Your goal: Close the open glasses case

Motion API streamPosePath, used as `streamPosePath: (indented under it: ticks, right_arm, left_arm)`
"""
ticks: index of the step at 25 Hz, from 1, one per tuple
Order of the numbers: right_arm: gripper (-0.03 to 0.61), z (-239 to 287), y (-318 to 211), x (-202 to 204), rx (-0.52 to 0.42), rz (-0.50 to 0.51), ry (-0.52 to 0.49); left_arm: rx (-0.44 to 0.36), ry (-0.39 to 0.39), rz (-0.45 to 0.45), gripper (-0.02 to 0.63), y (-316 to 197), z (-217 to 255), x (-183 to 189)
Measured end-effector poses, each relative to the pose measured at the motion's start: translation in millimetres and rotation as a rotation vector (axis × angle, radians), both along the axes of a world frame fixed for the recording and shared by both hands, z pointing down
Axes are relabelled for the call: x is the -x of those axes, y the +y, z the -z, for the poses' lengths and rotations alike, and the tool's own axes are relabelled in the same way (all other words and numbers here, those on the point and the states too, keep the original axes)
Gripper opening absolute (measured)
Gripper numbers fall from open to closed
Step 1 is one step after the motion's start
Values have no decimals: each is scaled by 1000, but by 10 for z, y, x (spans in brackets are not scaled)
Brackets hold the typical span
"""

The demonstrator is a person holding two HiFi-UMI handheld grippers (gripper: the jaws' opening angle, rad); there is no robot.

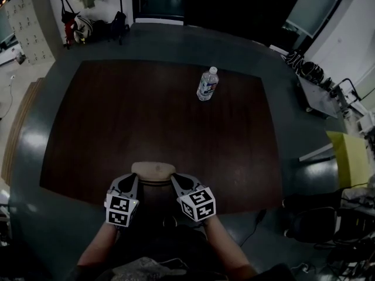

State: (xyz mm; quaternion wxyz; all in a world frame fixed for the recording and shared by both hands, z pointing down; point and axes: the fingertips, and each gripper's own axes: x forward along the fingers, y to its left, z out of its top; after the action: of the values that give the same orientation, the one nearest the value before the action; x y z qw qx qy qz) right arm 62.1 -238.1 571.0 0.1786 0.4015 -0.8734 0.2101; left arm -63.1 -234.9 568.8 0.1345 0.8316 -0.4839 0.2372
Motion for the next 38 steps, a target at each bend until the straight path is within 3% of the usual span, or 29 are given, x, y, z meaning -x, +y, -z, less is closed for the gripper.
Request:
streamPosePath:
  ticks: [9, 19, 28, 38]
  right_arm:
    - [-11, -157, 107, 19, 27, 3, 33]
    - [-11, -203, 109, 8, 38, -24, 32]
    - [-11, -202, 93, 5, 44, -51, 23]
    - [-11, -260, 60, -26, 45, -45, 42]
  left_arm:
    - [43, -13, -6, 9, 96, -195, 15]
    - [47, 13, -1, 9, 100, -254, 8]
    - [92, 87, 10, 9, 93, -299, 20]
    - [94, 88, -4, 9, 65, -389, -14]
